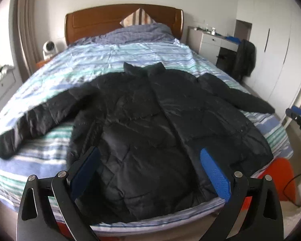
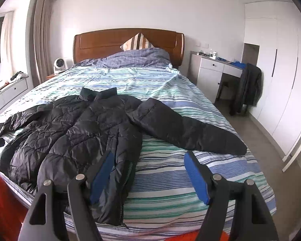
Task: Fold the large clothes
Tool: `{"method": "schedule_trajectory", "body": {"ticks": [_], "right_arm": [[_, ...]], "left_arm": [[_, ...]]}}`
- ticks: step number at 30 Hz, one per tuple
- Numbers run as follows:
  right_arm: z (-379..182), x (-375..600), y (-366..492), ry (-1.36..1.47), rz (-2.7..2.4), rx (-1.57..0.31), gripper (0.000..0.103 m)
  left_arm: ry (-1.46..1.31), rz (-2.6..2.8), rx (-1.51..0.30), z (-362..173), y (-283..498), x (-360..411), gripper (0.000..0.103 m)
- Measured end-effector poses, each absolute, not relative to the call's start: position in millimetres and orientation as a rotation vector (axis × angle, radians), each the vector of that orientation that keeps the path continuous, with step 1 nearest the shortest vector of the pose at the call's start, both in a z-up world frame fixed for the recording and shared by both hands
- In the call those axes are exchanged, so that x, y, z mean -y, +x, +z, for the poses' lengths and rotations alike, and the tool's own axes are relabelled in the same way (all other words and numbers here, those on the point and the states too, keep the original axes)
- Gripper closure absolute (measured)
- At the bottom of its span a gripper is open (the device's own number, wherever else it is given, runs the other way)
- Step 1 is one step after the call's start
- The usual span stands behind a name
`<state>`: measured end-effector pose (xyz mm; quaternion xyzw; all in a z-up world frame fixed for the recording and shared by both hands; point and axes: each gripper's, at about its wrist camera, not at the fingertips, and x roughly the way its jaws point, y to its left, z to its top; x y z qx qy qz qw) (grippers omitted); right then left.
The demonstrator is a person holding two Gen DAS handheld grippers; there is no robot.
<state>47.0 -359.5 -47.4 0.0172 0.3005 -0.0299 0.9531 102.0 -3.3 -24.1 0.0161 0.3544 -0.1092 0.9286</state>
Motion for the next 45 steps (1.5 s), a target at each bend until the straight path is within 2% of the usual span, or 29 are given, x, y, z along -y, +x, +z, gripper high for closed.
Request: {"method": "schedule_trajectory", "body": {"ticks": [6, 17, 21, 26, 31, 37, 40, 45], "right_arm": [[-41, 362, 43, 0.081, -0.033, -0.582, 0.029], [-62, 365, 57, 0.021, -0.128, -0.721, 0.029], [-66, 374, 58, 0.063, -0.111, -0.712, 0.029], [-53, 409, 56, 0.158, -0.147, -0.602, 0.029], [-69, 470, 83, 0.257, -0.157, -0.638, 0.029], [-128, 592, 120, 0.558, -0.258, -0.737, 0.029], [-173, 647, 130, 0.837, -0.290, -0.779, 0.029], [-226, 684, 141, 1.134, -0.310, -0.721, 0.031]], "left_arm": [[0.053, -0.162, -0.699, -8, 105, -3, 0.000], [0.067, -0.127, -0.723, -25, 97, -3, 0.001], [0.090, -0.117, -0.704, -23, 95, -1, 0.001], [0.066, -0.105, -0.693, -21, 97, -9, 0.001], [0.031, -0.110, -0.710, -21, 105, -13, 0.001], [0.030, -0.097, -0.712, -20, 105, -11, 0.001], [0.037, -0.086, -0.732, -25, 107, -10, 0.001], [0.024, -0.089, -0.779, -33, 113, -8, 0.001]]}}
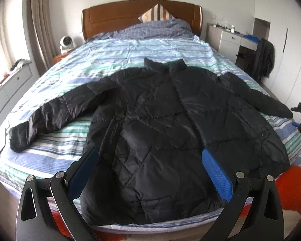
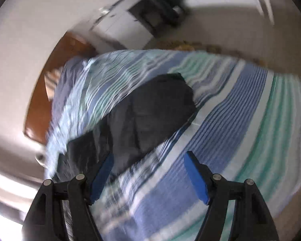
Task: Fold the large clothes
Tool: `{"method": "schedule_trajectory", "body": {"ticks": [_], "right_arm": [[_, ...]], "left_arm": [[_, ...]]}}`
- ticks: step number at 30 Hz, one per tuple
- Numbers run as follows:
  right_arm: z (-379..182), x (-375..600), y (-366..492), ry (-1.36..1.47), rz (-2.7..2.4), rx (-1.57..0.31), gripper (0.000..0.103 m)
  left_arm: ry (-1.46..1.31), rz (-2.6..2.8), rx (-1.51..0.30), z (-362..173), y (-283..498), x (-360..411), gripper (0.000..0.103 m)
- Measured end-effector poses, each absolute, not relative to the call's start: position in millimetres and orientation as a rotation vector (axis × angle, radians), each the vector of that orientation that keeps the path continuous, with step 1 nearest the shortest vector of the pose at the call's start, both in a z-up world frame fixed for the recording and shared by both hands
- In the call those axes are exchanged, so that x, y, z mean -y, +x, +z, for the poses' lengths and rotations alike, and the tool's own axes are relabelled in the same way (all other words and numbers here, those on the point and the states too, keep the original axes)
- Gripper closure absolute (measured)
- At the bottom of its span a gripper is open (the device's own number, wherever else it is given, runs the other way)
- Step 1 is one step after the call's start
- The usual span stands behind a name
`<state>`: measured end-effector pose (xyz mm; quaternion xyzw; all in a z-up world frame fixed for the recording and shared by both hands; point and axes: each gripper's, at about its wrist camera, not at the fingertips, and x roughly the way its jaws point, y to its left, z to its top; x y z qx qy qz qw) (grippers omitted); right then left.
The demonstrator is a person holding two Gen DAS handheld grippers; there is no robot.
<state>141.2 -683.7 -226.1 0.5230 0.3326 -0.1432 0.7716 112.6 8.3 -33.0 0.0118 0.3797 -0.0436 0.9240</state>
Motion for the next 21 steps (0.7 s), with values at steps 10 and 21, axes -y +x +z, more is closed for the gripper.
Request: {"method": "schedule_trajectory", "body": {"ticks": [10, 21], "right_arm": [[-233, 691, 170, 1.111, -0.441, -0.647, 0.091], [-25, 449, 185, 0.318, 0.032, -0.425, 0.093]], "left_arm": [[-0.001, -0.081, -0.826, -44, 113, -17, 0.001], [-0.130, -0.107, -0.884, -58, 118, -31, 0.001]]}}
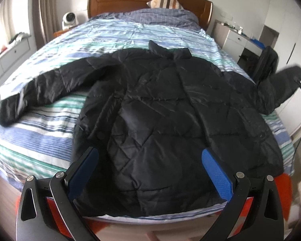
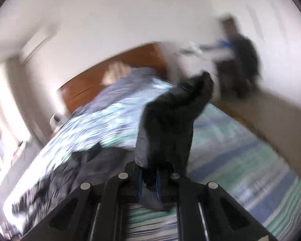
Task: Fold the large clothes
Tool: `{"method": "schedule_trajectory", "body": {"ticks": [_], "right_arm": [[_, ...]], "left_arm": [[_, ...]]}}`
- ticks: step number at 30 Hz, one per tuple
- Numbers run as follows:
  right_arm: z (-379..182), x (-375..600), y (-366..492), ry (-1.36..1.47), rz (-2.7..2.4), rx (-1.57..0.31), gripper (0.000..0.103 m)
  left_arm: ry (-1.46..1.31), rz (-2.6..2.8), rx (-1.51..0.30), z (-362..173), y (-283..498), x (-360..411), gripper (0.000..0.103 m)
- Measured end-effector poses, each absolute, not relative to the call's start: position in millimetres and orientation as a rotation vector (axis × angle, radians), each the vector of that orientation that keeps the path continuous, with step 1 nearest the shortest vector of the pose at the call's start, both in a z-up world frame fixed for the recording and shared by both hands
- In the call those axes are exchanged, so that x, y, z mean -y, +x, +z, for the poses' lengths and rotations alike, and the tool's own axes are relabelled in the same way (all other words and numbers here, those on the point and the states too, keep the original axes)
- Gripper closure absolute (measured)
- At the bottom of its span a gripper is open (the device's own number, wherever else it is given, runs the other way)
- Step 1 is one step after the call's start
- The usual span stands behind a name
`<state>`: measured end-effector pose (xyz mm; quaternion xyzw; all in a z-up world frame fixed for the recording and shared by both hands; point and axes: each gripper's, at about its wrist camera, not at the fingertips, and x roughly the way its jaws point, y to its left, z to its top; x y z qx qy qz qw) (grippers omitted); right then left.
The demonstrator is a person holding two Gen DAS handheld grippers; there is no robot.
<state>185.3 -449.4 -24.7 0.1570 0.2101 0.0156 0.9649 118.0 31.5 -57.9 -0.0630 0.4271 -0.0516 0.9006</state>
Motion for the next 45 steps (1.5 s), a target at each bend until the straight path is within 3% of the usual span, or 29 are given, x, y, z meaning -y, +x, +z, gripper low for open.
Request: {"method": "schedule_trajectory", "body": {"ticks": [4, 11, 17, 19, 20, 21, 22, 30, 31, 32, 33, 34, 36, 41, 45], "right_arm": [[-16, 345, 184, 0.153, 0.172, -0.426, 0.093], [-73, 216, 176, -0.028, 0.319, -0.538, 0.092], [-133, 184, 160, -0.041, 0.456, -0.754, 0.080], [-135, 191, 149, -0.010, 0.466, -0.761, 0.070], [-135, 194, 144, 0.003, 0.471, -0.760, 0.059], [-133, 201, 133, 0.029, 0.480, -0.761, 0.038], [-131, 208, 124, 0.043, 0.482, -0.756, 0.026], [-122, 236, 73, 0.095, 0.455, -0.746, 0.026], [-122, 236, 72, 0.102, 0.457, -0.744, 0.026], [-122, 238, 67, 0.108, 0.458, -0.741, 0.026], [-122, 237, 67, 0.107, 0.456, -0.740, 0.026], [-122, 239, 64, 0.102, 0.450, -0.739, 0.026], [-119, 241, 61, 0.089, 0.431, -0.737, 0.026], [-97, 274, 65, 0.115, 0.399, -0.694, 0.026], [-78, 306, 95, 0.133, 0.377, -0.676, 0.026]], "left_arm": [[-0.124, -0.099, -0.877, -56, 113, -34, 0.001], [-0.143, -0.118, -0.886, -56, 119, -41, 0.001], [-0.110, -0.151, -0.935, -62, 147, -32, 0.001], [-0.110, -0.195, -0.945, -60, 158, -24, 0.001], [-0.127, -0.239, -0.953, -60, 166, -18, 0.001], [-0.146, -0.270, -0.957, -60, 171, -14, 0.001], [-0.175, -0.309, -0.965, -62, 179, -9, 0.001], [-0.285, -0.495, -1.138, -107, 230, 51, 0.003], [-0.278, -0.472, -1.152, -114, 234, 59, 0.006], [-0.269, -0.447, -1.152, -119, 236, 64, 0.027], [-0.259, -0.438, -1.154, -120, 236, 67, 0.055], [-0.252, -0.432, -1.152, -120, 236, 72, 0.073], [-0.249, -0.387, -1.142, -113, 232, 74, 0.092], [-0.082, -0.438, -1.038, -48, 225, 82, 0.093], [-0.029, -0.387, -0.963, -14, 269, 58, 0.093]]}}
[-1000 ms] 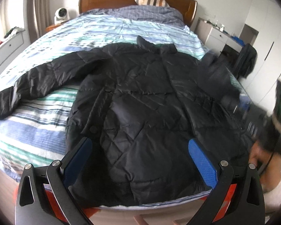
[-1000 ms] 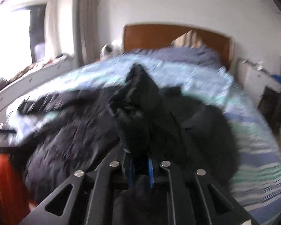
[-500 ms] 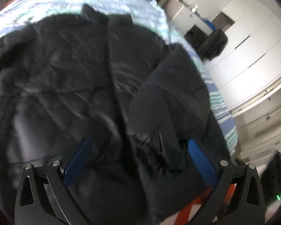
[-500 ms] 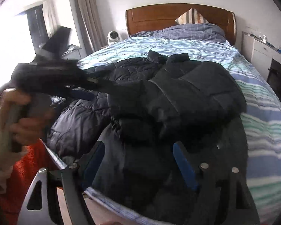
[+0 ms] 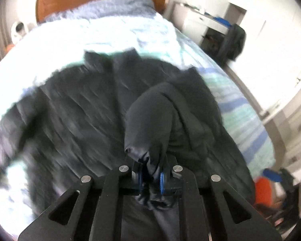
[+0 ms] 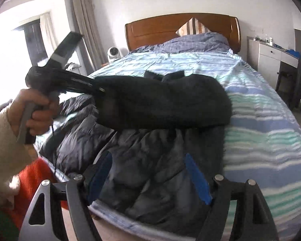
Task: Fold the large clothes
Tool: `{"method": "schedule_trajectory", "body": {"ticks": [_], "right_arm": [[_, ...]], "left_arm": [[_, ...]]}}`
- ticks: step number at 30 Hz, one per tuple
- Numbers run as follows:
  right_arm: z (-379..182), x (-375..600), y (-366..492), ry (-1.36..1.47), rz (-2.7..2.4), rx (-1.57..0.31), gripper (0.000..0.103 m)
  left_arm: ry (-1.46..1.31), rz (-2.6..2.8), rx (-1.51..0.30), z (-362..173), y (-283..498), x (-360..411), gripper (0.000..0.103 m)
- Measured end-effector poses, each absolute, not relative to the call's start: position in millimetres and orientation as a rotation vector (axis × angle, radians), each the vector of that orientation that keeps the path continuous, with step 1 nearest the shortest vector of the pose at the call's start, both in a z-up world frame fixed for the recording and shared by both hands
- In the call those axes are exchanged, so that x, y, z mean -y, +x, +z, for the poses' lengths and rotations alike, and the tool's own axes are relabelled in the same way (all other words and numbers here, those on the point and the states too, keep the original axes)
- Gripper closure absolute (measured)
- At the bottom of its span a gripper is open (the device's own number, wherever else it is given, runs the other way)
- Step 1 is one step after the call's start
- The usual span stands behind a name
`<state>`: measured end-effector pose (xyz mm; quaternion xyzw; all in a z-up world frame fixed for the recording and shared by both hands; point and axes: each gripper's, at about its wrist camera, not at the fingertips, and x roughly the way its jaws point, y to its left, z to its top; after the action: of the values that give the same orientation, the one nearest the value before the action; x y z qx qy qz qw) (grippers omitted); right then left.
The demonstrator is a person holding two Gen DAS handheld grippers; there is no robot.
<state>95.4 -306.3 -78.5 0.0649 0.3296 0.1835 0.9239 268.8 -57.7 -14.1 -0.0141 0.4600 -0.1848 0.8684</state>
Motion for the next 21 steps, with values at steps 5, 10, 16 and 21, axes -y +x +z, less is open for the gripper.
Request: {"method": "schedule_trajectory", "body": {"ticks": [5, 10, 16, 21], "right_arm": [[-69, 344, 170, 0.234, 0.327, -0.731, 0.026], [-84, 354, 258, 0.281, 0.316, -0.819, 0.026], [-101, 347, 376, 0.295, 0.264, -0.876, 0.026], [-131, 319, 452, 0.226, 0.262, -0.901, 0.026]], "left_arm": [[-0.026, -0.227, -0.978, -45, 348, 5, 0.093], [-0.094, -0.134, -1.038, -97, 383, -37, 0.093], [-0.132, -0.137, -1.049, -131, 375, -54, 0.091], [-0.173, -0.132, -1.042, -141, 384, -57, 0.089]]}}
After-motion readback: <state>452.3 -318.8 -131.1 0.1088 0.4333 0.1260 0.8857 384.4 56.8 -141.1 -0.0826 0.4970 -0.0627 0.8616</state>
